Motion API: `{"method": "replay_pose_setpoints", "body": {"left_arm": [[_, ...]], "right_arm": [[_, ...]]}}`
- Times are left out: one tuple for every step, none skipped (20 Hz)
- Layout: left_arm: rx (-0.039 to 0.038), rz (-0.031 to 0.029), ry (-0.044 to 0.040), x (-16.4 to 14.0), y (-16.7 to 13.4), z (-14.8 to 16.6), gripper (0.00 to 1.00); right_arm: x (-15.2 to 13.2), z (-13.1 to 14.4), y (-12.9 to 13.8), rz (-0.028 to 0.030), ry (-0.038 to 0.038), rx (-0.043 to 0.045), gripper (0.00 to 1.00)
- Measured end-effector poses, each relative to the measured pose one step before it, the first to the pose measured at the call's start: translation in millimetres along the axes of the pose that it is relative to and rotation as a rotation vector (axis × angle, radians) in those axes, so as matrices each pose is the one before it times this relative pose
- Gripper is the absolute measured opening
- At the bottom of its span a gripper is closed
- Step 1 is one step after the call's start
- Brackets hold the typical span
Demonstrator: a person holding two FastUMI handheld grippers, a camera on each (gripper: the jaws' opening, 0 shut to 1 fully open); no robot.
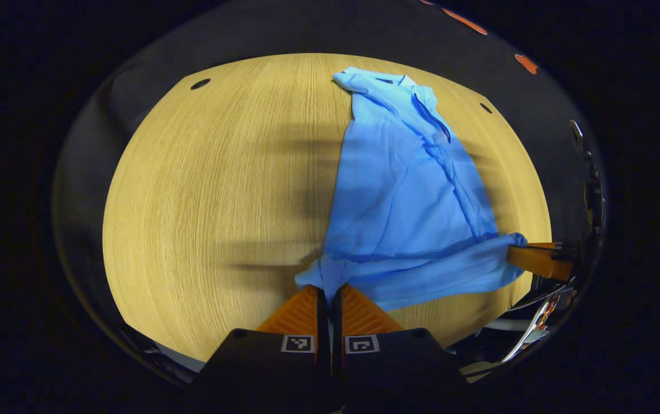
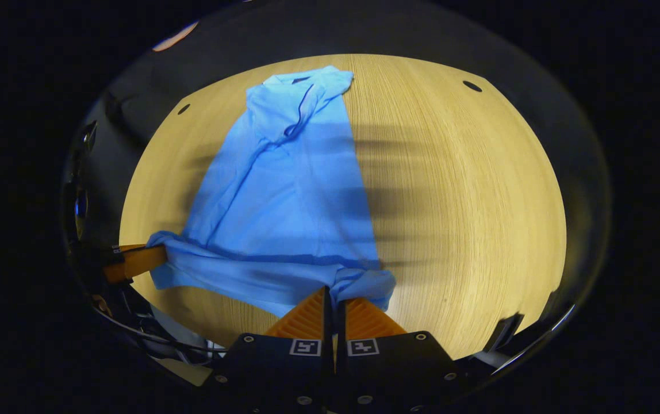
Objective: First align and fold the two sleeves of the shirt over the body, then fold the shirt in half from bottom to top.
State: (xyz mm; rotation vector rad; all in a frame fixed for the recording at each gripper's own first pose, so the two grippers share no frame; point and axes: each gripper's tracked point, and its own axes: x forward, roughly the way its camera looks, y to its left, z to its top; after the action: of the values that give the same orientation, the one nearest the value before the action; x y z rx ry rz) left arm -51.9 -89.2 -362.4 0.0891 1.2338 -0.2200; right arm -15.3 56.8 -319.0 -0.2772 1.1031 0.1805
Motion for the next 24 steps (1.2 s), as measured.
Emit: {"method": "replay_pose_setpoints", "body": {"left_arm": [[0.00394, 0.00065, -0.00944, 3.04, -2.28, 14.45, 0.05], [0.00296, 0.00084, -0.01048, 3.42, -1.64, 14.02, 0.05], [0.00090, 0.00153, -0.00922, 2.03, -0.48, 13.46, 0.05], [-0.00172, 0.00004, -0.01183, 3.04, -0.88, 15.26, 0.05], [0.00133, 0.00358, -0.01299, 3.34, 0.03, 16.18, 0.05], [0.00325, 0.00615, -0.01408, 3.74, 0.86, 16.69, 0.05], [0.00131, 0.00259, -0.01173, 4.01, 0.45, 16.46, 0.06], [-0.00197, -0.00082, -0.00928, 3.95, -0.17, 16.10, 0.06], [-0.00227, -0.00162, -0.01033, 3.89, -0.22, 16.68, 0.05], [-0.00086, 0.00217, -0.01256, 3.96, 0.77, 17.67, 0.06], [-0.00207, 0.00257, -0.01293, 4.33, 1.04, 18.27, 0.06], [-0.00486, 0.00132, -0.01110, 4.08, 0.94, 16.91, 0.05], [-0.00489, 0.00041, -0.01279, 4.72, 0.65, 19.20, 0.06], [-0.00391, 0.00193, -0.01262, 5.27, 0.86, 19.52, 0.05], [-0.00445, 0.00259, -0.01175, 5.78, 0.99, 18.69, 0.06], [-0.00325, 0.00305, -0.01199, 5.86, 1.02, 18.60, 0.05], [0.00176, 0.00585, -0.01026, 6.33, 1.72, 18.42, 0.05], [0.00289, 0.00655, -0.01035, 6.16, 2.26, 18.10, 0.05], [0.00120, 0.00468, -0.01111, 6.39, 2.25, 18.13, 0.05], [-0.00181, 0.00361, -0.00719, 7.20, 2.15, 16.54, 0.05], [-0.00431, 0.00305, -0.00966, 7.81, 1.96, 16.39, 0.05], [-0.00146, 0.00047, -0.01162, 8.39, 1.34, 15.38, 0.05], [-0.00047, 0.00662, -0.00863, 8.56, 2.35, 13.45, 0.05], [0.00118, 0.00634, -0.00329, 8.61, 2.18, 11.17, 0.05]], "right_arm": [[-0.58, 15.12, -2.64, -0.00223, -0.01427, -0.00891, 0.02], [1.09, 15.06, -2.68, -0.00254, -0.01563, -0.00556, 0.02], [0.33, 15.47, -3.34, -0.00502, -0.01416, -0.00491, 0.02], [0.62, 14.98, -1.98, -0.00280, -0.01931, -0.00904, 0.02], [2.46, 13.52, -1.86, -0.00037, -0.01234, -0.01081, 0.02], [1.86, 12.06, -1.30, 0.00109, -0.01007, -0.00852, 0.02], [3.79, 12.93, -1.56, 0.00073, -0.00786, -0.00807, 0.02], [2.91, 11.88, -2.70, -0.00384, -0.00853, -0.00737, 0.02], [2.79, 13.59, -3.02, -0.00170, -0.01106, -0.00277, 0.02], [1.58, 13.48, -2.80, -0.00075, -0.01048, -0.00207, 0.02], [1.62, 14.65, -2.11, -0.00079, -0.01567, 0.00423, 0.02], [2.43, 15.76, -2.51, 0.00273, -0.01652, 0.00464, 0.02], [5.75, 14.63, -2.61, -0.00144, -0.01605, 0.00335, 0.02], [3.63, 13.22, -2.84, -0.00032, -0.01529, 0.00187, 0.02], [2.50, 12.60, -2.16, 0.00012, -0.01312, 0.00309, 0.02], [0.16, 10.09, -2.47, 0.00108, -0.00891, 0.00560, 0.02], [5.16, 10.30, -1.21, 0.00501, -0.00910, 0.00819, 0.02], [6.74, 7.23, -0.65, 0.00461, -0.00392, 0.00722, 0.02], [10.48, 7.11, -0.02, 0.00372, -0.00234, 0.00914, 0.02], [8.34, 4.85, -0.96, 0.00597, -0.00351, 0.01258, 0.02], [7.79, 4.54, 0.28, 0.00573, -0.00241, 0.00788, 0.02], [7.55, 2.23, -2.15, -0.00052, 0.00021, 0.00377, 0.02], [8.50, 2.76, -1.11, 0.00269, 0.00098, -0.00738, 0.02], [6.33, 4.54, -0.89, 0.00038, -0.00921, -0.00672, 0.02]]}}
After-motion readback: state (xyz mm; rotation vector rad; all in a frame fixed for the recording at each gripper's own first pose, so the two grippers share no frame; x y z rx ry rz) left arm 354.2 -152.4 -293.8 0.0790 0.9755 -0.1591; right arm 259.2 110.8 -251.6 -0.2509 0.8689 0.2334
